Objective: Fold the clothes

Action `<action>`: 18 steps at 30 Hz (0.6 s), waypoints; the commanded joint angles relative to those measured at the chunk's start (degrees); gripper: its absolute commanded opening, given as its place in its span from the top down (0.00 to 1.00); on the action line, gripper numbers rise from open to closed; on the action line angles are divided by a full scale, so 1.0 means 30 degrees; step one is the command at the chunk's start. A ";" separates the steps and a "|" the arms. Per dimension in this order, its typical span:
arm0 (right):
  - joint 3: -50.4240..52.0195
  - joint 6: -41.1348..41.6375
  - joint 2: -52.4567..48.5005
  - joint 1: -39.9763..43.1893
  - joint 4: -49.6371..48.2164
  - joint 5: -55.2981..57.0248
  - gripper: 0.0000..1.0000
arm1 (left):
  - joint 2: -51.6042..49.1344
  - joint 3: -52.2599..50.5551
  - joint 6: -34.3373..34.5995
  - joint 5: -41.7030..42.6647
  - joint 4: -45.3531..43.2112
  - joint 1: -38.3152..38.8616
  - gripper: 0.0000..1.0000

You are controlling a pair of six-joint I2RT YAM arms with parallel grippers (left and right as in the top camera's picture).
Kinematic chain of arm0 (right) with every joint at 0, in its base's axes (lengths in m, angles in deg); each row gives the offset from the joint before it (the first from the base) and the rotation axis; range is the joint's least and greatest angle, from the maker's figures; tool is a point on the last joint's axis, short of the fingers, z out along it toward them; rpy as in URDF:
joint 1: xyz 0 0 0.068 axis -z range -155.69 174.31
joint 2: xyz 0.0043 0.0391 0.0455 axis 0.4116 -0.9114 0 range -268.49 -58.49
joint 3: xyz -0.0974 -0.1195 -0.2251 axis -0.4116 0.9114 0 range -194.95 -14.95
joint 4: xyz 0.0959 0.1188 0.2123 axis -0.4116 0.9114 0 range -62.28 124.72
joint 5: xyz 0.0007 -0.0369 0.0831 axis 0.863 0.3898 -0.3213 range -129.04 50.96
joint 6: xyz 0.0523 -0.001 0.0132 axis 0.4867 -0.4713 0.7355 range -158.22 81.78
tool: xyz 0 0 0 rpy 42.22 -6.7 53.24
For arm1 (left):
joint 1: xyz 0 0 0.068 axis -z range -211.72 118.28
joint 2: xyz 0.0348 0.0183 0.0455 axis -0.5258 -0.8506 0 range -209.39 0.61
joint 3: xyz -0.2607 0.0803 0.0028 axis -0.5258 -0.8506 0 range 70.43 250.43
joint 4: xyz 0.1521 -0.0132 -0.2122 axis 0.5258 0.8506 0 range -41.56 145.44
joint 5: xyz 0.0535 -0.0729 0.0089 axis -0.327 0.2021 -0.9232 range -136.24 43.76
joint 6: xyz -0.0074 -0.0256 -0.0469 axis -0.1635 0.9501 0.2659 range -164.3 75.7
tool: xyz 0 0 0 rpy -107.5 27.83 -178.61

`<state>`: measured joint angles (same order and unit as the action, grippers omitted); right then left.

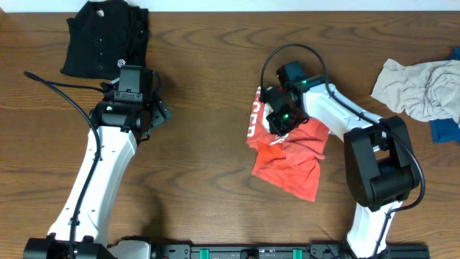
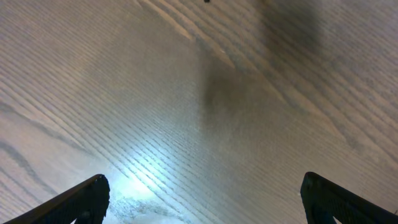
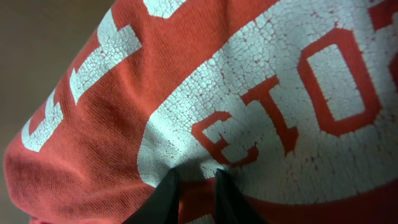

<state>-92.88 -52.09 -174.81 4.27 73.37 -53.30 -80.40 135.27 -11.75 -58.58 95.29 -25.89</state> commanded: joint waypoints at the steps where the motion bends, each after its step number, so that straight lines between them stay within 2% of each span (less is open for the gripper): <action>1: -0.1515 -0.0874 -0.0488 0.0430 0.0750 0.1166 0.81 | -0.0124 -0.0291 -0.0262 -0.0015 0.0211 -0.0058 0.02; 8: -0.5180 -0.2353 -0.0481 0.0408 0.5413 -0.0204 0.80 | -0.0124 -0.0291 -0.0255 -0.0007 0.0160 -0.0058 0.02; 11: -0.6761 -0.1698 -0.0481 0.0408 0.7708 -0.0896 0.79 | -0.0124 -0.0291 -0.0612 0.0918 0.0146 -0.0058 0.02; 13: -0.7796 0.0124 -0.0444 0.0444 0.9187 -0.0466 0.77 | -0.0124 -0.0291 -0.1574 0.2113 0.0022 -0.0058 0.02; 16: -0.8896 0.5093 -0.0175 0.0714 1.1118 0.1392 0.73 | -0.0124 -0.0291 -0.2375 0.2834 -0.0029 -0.0058 0.02; 18: -0.9012 0.6579 0.0328 0.1020 1.2021 0.2200 0.71 | -0.0124 -0.0291 -0.2499 0.2827 -0.0066 -0.0058 0.02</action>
<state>-118.43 -44.44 -176.03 5.72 107.70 -51.27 -80.40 135.21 -16.25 -52.41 95.00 -25.89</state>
